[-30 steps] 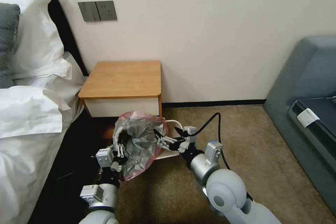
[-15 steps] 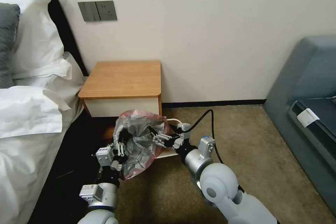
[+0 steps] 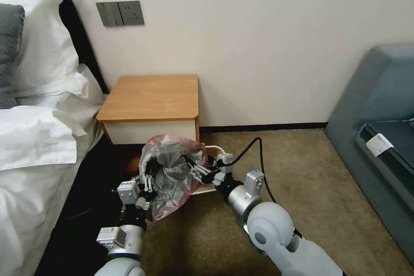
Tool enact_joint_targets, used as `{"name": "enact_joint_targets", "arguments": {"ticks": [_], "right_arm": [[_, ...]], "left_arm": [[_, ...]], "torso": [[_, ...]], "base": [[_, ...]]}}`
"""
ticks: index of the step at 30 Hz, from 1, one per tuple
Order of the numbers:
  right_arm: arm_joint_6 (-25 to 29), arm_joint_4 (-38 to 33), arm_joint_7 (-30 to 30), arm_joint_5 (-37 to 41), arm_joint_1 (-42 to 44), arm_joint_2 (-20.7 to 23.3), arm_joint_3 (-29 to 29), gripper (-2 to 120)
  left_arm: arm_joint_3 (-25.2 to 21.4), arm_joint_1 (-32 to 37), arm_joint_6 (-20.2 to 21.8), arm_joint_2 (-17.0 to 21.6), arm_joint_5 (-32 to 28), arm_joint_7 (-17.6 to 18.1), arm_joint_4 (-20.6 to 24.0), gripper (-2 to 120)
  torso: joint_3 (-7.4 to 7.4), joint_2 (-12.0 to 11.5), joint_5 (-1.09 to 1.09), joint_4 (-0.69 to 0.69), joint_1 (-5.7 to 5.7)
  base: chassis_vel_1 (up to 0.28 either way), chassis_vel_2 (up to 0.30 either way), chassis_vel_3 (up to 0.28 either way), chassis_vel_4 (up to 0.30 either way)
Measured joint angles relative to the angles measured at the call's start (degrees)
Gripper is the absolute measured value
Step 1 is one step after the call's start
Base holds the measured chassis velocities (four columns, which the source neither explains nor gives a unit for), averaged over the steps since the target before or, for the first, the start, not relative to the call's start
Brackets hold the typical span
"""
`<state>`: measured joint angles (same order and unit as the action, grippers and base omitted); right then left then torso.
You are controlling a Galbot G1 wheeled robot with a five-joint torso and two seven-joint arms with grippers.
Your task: Pick up the garbage bag from the table and place it over the trash can.
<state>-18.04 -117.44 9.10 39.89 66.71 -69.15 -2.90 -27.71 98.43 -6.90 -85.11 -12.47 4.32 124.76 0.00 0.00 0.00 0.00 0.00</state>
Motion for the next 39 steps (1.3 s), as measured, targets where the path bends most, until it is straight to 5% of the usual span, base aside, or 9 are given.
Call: {"name": "enact_joint_targets", "arguments": {"ticks": [14,27,39], "right_arm": [[2.00,-0.98,-2.19,-2.80,0.94,0.39,-0.05,0],[2.73,-5.63,-5.64,-4.00,0.93,3.86,3.59,0],[-3.28,-1.84,-5.12,4.01,-9.05,8.49,3.53,0]], "left_arm": [[-0.08,0.00,0.31,-0.18,0.13,0.61,-0.08,11],[-1.22,-0.35,2.14,-0.58,0.35,3.28,-1.92,11],[-1.59,-0.03,1.72,-0.50,-0.58,0.34,-1.50,11]], "torso": [[0.00,0.00,0.00,0.00,0.00],[0.00,0.00,0.00,0.00,0.00],[0.00,0.00,0.01,0.00,0.00]], "base": [[0.000,0.000,0.000,0.000],[0.000,0.000,0.000,0.000],[0.000,0.000,0.000,0.000]]}}
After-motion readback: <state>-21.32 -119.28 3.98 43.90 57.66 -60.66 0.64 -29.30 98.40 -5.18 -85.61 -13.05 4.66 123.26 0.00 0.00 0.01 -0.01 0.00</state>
